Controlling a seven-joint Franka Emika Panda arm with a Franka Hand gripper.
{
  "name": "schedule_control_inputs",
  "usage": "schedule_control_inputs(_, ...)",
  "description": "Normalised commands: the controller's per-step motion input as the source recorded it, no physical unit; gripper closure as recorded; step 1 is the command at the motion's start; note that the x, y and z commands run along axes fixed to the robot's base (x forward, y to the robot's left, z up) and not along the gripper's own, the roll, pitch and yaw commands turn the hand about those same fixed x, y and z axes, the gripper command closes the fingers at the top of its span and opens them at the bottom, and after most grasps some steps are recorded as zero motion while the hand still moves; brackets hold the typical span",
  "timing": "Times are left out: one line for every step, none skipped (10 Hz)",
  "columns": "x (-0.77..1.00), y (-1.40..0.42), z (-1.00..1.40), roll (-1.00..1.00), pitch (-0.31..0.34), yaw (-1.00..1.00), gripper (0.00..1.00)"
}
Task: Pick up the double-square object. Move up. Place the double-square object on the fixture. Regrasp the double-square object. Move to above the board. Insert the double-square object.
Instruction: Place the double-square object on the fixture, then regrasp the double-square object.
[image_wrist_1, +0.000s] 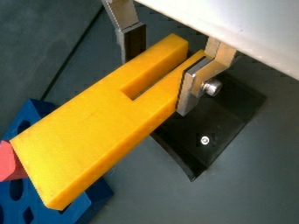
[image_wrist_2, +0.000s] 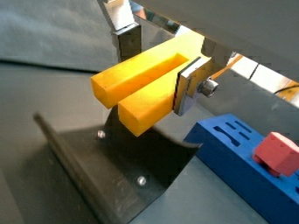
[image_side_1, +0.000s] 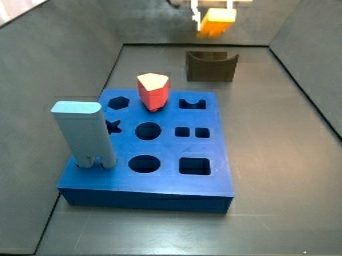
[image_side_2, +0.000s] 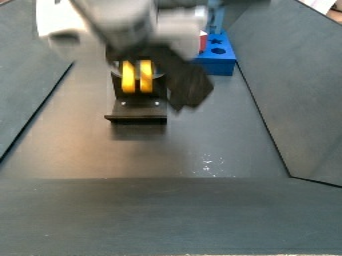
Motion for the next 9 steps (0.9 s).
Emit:
schedule_control_inputs(0.17, 0.11, -1.0, -0.7, 0.039, -0.14, 1.0)
schedule_control_inputs(0.18, 0.12, -1.0, -0.53, 0.023, -0.13, 1.0)
schedule_control_inputs(0.17, 0.11, -0.88, -0.37, 0.018, -0.12, 1.0)
schedule_control_inputs(0.14, 0.08, -0.67, -0.25, 0.008, -0.11, 1.0)
schedule_control_inputs(0.09, 0.06, -0.38, -0.19, -0.009, -0.09, 1.0)
schedule_control_inputs(0.08, 0.09, -0.21, -0.13, -0.021, -0.08, 1.0)
schedule_control_inputs(0.0, 0.0, 0.0, 0.0, 0.0, 0.0, 0.0)
schedule_control_inputs(0.0, 0.0, 1.0, 0.01, 0.079, 0.01, 0.0)
schedule_control_inputs(-0.01, 0.0, 1.0, 0.02, 0.08, 0.01, 0.0)
